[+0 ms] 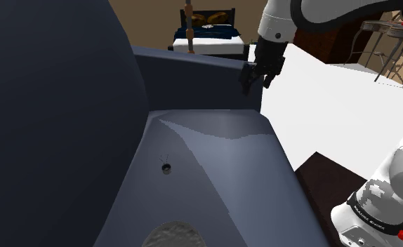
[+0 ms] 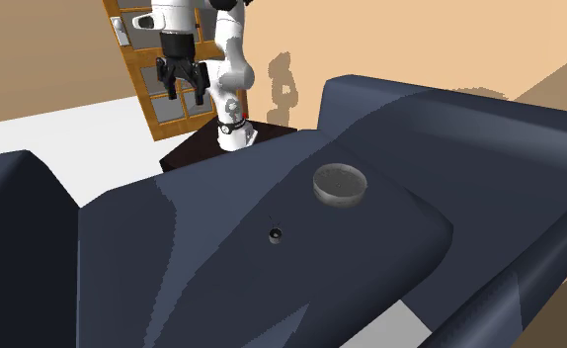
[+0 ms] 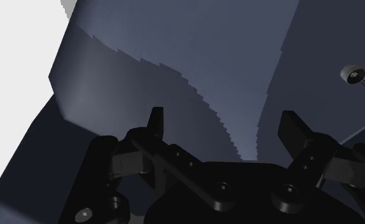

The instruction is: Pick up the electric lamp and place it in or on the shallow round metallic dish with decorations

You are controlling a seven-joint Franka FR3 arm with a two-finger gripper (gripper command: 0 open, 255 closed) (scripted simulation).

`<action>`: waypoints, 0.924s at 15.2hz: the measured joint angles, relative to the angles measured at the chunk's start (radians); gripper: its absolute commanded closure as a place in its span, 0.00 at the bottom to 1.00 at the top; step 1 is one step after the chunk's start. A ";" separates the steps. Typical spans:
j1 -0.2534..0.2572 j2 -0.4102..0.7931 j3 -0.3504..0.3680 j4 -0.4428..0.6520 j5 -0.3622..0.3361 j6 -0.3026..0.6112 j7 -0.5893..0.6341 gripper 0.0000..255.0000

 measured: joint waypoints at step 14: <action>0.025 0.473 0.222 0.215 -0.097 0.171 0.307 0.00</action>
